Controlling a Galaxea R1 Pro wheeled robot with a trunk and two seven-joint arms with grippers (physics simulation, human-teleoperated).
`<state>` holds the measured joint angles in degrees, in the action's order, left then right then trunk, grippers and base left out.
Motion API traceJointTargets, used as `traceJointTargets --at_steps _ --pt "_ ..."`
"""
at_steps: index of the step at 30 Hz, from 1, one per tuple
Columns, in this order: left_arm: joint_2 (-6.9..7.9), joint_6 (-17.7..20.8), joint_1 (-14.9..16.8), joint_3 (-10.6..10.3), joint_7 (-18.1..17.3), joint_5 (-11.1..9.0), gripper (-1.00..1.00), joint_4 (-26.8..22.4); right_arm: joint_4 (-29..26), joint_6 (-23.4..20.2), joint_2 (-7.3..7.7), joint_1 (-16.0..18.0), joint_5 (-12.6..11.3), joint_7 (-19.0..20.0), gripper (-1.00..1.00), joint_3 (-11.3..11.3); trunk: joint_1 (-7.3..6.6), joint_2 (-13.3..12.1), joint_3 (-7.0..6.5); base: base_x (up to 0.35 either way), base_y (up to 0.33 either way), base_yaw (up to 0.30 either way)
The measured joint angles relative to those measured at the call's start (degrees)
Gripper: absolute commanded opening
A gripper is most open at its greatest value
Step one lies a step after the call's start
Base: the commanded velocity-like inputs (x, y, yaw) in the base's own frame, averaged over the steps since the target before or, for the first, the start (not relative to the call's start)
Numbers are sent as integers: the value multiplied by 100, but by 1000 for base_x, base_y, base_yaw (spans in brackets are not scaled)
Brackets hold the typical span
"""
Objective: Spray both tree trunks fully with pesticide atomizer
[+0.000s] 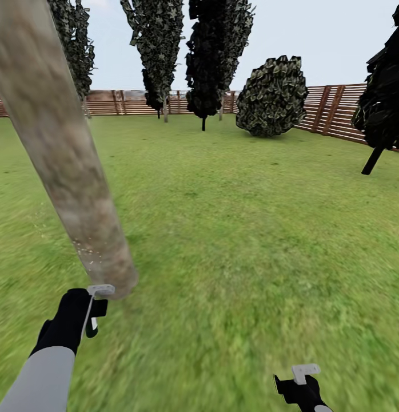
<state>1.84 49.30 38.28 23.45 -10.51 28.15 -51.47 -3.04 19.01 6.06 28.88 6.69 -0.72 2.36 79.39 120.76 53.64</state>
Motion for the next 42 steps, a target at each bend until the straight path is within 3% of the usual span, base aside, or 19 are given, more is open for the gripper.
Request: traceJointTargets --at_steps 7,22,30,42 --pt "19 1 0 34 7 -3 -100 -11 -7 0 0 0 -3 0 100 0 0 0 0 -4 -277 21" --pt "28 2 -2 41 -1 -3 -100 -14 -15 0 -1 2 -6 0 100 0 -1 0 0 10 -277 264" --pt "22 2 -1 42 -1 -4 -100 -7 -15 0 -1 1 -5 0 100 0 -2 0 0 165 -248 254" --pt "10 1 0 40 0 -7 -100 -3 -17 0 0 0 -5 0 100 0 -2 0 0 217 -211 16"
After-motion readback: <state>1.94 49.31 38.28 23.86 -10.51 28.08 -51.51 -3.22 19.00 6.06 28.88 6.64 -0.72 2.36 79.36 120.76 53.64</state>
